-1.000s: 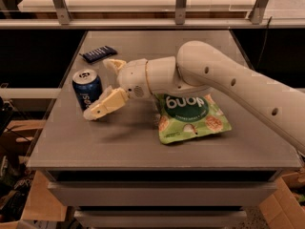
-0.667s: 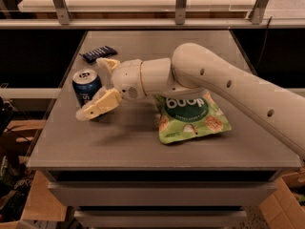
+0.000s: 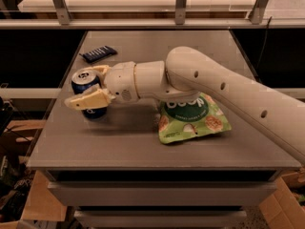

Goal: Knock pepsi can over

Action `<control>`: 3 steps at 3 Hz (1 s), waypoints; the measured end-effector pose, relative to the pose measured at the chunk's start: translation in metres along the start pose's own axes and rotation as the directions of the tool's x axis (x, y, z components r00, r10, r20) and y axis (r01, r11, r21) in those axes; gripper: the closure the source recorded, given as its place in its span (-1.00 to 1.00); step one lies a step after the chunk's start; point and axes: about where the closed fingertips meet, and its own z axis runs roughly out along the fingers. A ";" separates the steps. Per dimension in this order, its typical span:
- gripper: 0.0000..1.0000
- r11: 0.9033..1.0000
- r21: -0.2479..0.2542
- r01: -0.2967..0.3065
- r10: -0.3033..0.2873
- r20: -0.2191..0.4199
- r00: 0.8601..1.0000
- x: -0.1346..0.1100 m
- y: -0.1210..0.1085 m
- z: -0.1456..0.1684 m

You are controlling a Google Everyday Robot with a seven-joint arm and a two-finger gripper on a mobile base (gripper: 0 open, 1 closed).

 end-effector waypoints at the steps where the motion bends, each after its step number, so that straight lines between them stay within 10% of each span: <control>1: 0.30 1.000 -0.012 -0.007 0.007 0.003 1.000 0.000 0.003 0.002; 3: 1.00 0.999 -0.028 0.016 -0.020 -0.133 0.991 -0.009 0.004 -0.027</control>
Offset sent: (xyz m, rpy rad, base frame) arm -0.0044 -0.0267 0.0069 -0.0955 0.0091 -0.0007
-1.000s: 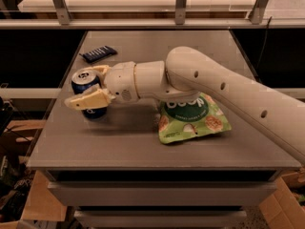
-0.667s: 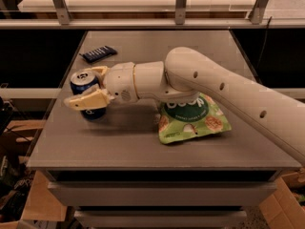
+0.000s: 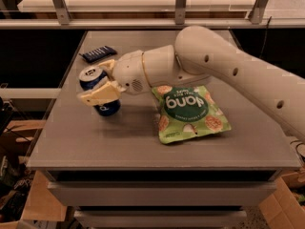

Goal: Knock pepsi can over

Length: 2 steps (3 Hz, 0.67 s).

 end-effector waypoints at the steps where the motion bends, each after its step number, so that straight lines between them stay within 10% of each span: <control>1: 1.00 0.998 -0.044 0.041 -0.048 -0.164 0.985 -0.011 -0.002 -0.017; 2: 1.00 0.989 -0.129 0.070 -0.113 -0.365 0.924 -0.014 -0.010 -0.018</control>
Offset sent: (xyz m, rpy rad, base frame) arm -0.0022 -0.0217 0.0161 -0.7141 -0.0548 0.3026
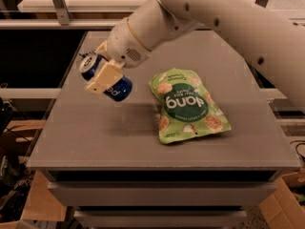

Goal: Knock pepsi can over

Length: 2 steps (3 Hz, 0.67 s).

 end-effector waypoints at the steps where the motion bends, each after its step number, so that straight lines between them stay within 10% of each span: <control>1: 1.00 0.994 -0.102 0.029 -0.046 -0.171 0.984 0.003 0.002 0.014; 2: 1.00 0.977 -0.209 0.031 -0.092 -0.290 0.952 0.007 0.010 0.029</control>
Offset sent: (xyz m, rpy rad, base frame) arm -0.0164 0.0202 -0.0367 -0.4984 0.0635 0.2550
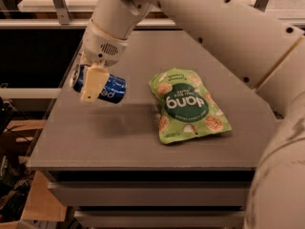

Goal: Knock pepsi can over

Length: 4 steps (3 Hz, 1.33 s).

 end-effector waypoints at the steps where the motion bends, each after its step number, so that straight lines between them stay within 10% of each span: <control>1: 1.00 0.998 -0.060 0.011 -0.016 -0.079 0.997 -0.002 0.003 0.014; 4: 1.00 0.989 0.105 -0.106 0.133 -0.299 0.945 0.007 -0.002 0.037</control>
Offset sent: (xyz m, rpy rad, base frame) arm -0.0094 0.0166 -0.0329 -0.2900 -0.0620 -0.0560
